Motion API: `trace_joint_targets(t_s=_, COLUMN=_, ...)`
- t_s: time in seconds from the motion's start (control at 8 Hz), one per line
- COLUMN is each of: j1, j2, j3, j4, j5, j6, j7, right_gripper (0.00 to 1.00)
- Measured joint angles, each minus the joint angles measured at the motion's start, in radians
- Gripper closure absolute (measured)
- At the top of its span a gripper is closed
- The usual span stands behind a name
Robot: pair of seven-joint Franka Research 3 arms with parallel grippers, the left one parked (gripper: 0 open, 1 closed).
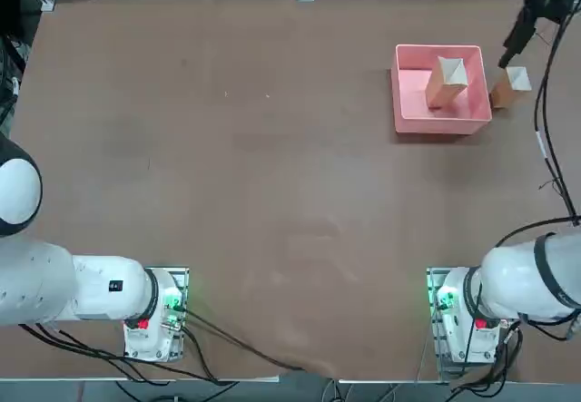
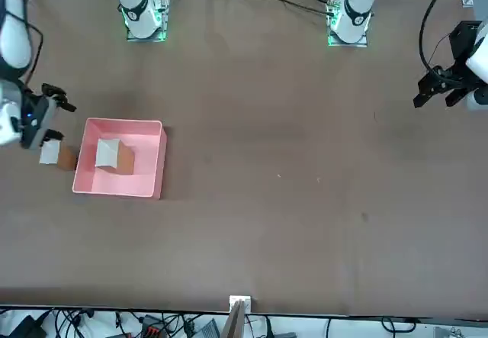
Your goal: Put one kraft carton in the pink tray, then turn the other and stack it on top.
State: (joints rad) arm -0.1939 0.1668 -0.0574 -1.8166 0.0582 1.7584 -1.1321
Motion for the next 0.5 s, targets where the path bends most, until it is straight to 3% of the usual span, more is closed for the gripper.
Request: trace_joint_targets(t_s=0.5, j1=-0.059, j2=0.064, j3=-0.001, j4=0.000, j5=-0.108, j6=0.127, j7=0.343, right_gripper=0.03)
